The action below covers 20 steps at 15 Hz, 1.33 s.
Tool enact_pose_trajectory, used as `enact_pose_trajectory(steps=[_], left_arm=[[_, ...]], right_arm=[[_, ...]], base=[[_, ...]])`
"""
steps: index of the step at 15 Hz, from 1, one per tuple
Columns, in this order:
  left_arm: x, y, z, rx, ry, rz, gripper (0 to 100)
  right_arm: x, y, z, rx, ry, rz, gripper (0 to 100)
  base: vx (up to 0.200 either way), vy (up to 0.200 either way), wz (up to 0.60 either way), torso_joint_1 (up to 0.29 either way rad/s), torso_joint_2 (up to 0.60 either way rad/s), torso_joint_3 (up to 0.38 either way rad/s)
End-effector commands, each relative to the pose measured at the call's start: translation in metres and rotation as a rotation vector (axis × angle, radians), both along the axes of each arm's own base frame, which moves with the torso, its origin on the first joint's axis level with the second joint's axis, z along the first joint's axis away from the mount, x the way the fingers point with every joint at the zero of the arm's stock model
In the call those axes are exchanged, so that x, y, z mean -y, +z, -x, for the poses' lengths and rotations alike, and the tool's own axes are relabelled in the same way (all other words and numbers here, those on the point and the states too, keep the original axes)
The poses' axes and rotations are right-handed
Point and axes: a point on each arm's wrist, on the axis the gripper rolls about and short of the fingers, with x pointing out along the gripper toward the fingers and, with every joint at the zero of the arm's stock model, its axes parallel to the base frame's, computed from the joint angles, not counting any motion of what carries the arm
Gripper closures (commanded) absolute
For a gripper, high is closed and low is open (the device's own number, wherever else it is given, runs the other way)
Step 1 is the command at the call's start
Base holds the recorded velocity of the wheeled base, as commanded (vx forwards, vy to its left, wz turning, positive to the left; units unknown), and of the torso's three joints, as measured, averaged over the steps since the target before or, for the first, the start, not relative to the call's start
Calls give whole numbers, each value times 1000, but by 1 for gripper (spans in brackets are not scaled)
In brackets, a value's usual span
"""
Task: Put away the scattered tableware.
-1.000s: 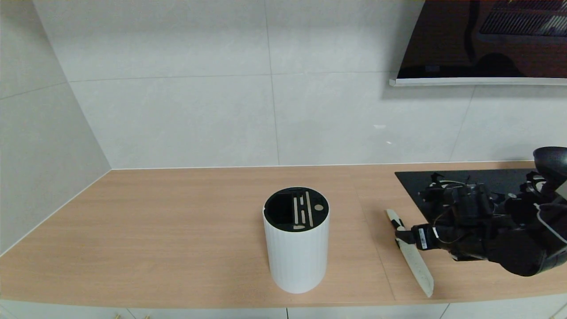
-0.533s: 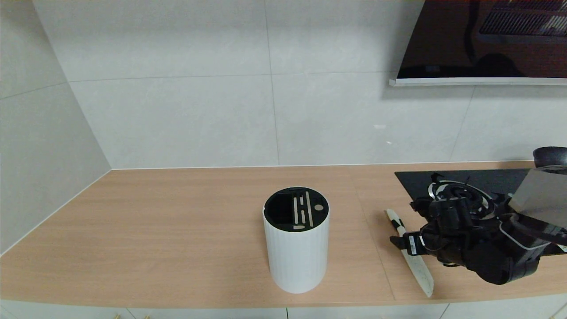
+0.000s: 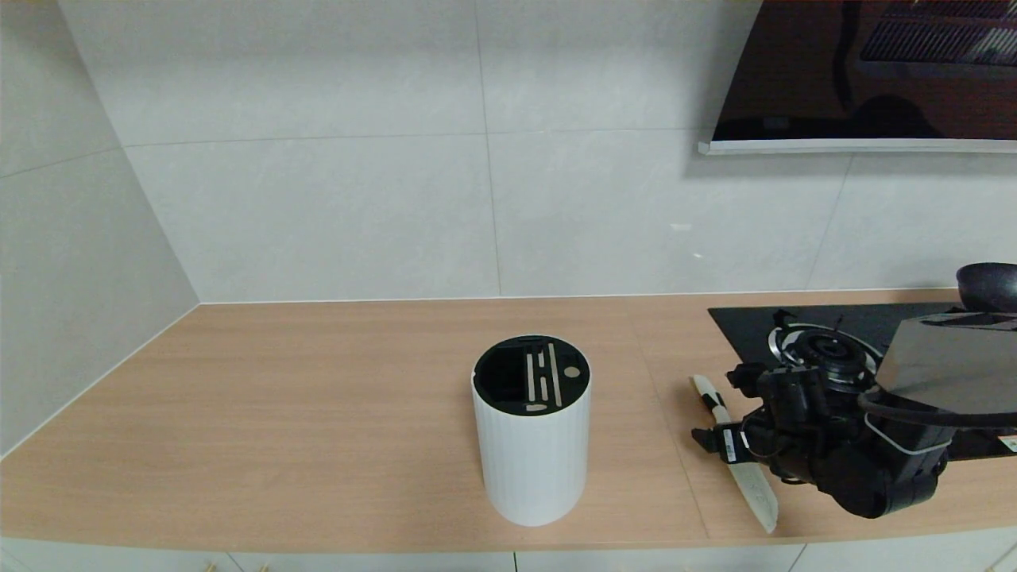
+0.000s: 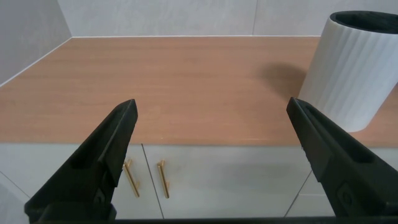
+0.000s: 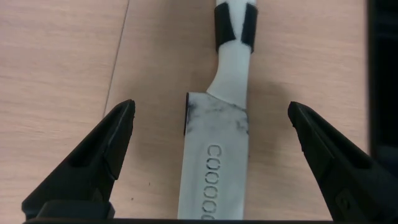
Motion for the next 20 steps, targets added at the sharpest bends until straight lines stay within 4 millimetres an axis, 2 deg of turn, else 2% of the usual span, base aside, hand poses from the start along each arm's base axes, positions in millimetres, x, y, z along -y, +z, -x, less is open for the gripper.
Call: enact_pose_trajectory(steps=[1, 9, 10, 15, 20], left_arm=[[0, 0, 0, -1, 1, 0, 0], [0, 0, 0, -2, 1, 0, 0], [0, 0, 0, -1, 1, 0, 0], [0, 0, 0, -1, 1, 0, 0], [0, 0, 0, -1, 1, 0, 0]], right_arm=[[0, -6, -2, -12, -1, 2, 0], [0, -11, -5, -12, -27, 24, 0], [0, -11, -5, -10, -27, 22, 100], [0, -14, -5, -18, -27, 25, 100], [1, -8, -4, -7, -31, 27, 100]], base=[[0, 0, 0, 0, 0, 0], [0, 0, 0, 0, 0, 0], [0, 0, 0, 0, 0, 0], [0, 0, 0, 0, 0, 0], [0, 0, 0, 0, 0, 0]])
